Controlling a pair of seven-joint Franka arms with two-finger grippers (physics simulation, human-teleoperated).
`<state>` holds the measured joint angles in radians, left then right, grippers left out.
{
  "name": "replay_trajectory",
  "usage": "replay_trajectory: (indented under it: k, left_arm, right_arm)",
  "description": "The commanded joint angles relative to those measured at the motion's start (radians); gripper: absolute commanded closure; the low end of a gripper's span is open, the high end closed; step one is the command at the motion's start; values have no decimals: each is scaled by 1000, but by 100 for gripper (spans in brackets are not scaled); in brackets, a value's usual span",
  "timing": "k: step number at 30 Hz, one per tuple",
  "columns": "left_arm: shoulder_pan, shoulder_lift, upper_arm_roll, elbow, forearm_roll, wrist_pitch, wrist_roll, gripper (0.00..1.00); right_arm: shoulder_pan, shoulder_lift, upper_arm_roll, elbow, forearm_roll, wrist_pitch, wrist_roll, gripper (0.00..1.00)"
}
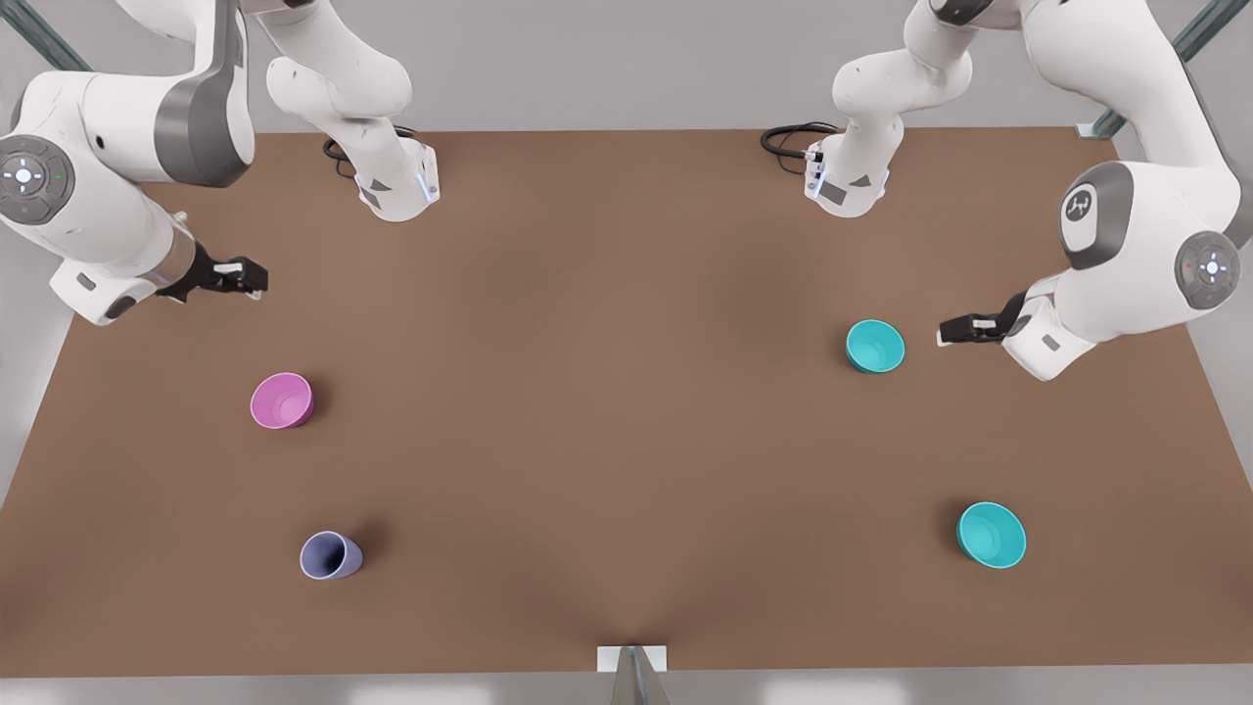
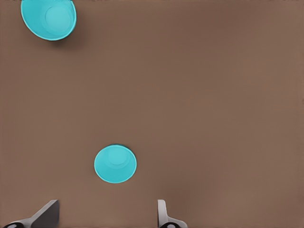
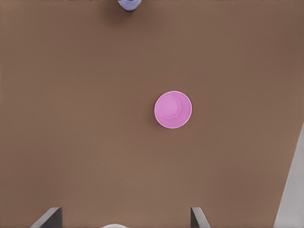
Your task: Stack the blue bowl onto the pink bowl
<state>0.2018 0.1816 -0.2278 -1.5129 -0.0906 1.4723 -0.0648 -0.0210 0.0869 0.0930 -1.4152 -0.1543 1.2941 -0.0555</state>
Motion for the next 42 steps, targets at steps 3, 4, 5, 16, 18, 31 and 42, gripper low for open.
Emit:
replay_trajectory:
  k: [3, 4, 5, 16, 18, 31, 42]
  left_arm:
    - [1, -2, -1, -1, 0, 11, -23, 0]
    - [-1, -2, -1, 0, 0, 10, -23, 0]
    - [-1, -2, -1, 0, 0, 3, -23, 0]
    - [-1, -2, -1, 0, 2, -12, -23, 0]
    - [-1, -2, -2, 0, 2, -12, -23, 0]
    - [-4, -4, -15, 0, 2, -38, -24, 0]
    - [-2, -4, -15, 0, 2, -38, -24, 0]
  right_arm:
    - [0, 30, -3, 15, -7, 16, -32, 0]
    - [-4, 85, -39, 18, -2, -7, -44, 0]
    - [-19, 157, -67, 9, -5, -21, -46, 0]
    - [-316, 522, -64, -57, 81, 487, -221, 0]
    - [-316, 531, -64, -143, 122, 577, -216, 0]
    - [-338, 464, -68, -376, 147, 746, -251, 0]
    - [-338, 551, -84, -363, 159, 769, -239, 49]
